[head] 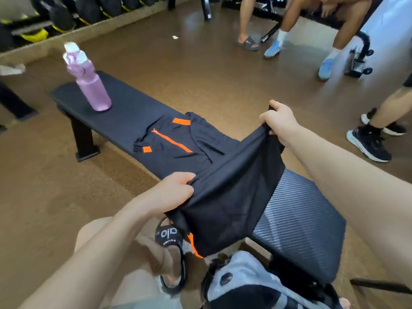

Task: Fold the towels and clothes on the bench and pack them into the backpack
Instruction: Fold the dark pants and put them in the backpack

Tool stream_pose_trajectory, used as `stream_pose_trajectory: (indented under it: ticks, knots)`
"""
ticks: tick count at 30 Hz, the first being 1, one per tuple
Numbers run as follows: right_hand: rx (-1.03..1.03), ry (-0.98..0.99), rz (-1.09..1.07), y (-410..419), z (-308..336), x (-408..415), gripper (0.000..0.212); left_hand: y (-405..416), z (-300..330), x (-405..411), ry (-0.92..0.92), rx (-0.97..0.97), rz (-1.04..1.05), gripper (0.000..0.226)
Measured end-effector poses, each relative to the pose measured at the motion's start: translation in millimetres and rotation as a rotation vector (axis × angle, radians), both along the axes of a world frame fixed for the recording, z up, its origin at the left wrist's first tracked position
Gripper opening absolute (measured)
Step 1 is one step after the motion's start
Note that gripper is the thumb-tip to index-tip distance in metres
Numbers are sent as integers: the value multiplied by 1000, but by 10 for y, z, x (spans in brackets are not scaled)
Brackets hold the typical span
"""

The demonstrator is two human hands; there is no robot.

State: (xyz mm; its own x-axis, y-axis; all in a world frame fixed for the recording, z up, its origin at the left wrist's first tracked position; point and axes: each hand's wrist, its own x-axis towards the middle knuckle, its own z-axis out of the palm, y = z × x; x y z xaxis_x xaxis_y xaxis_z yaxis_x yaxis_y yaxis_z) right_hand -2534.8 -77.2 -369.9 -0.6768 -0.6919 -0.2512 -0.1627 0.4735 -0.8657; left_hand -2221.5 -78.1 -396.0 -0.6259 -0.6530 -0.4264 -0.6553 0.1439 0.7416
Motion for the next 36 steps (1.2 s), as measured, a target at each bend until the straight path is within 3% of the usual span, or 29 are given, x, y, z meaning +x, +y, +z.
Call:
stream_pose_trajectory:
  ticks: [4,6,15,19,22,24,29,36]
  knots:
    - [12,49,54,-846,-82,265,75,-892,-271,337,37,-41,236,31]
    - [18,64,97,-1250,-128,418,79,-1320,-409,461,-67,-71,286,30]
    - [137,162,239,-2792,-657,1045,80,-2046,-882,958,-59,-298,623,34]
    - [237,204,283,-3073,-936,1215,73,-2145,-1138,1010,-152,-340,647,26]
    - [322,223,337,-3108,-1148,1311,79,-2173,-1317,1024,-205,-273,640,15]
    - [279,213,343,-3071,-1192,1313,89,-2168,-1349,1019,-230,-279,617,31]
    - [62,278,276,-2710,-1169,1116,74,-2094,-1203,839,-197,-466,573,52]
    - [98,394,95,-1318,-1115,752,59,-2086,-1206,481,-124,-454,386,76]
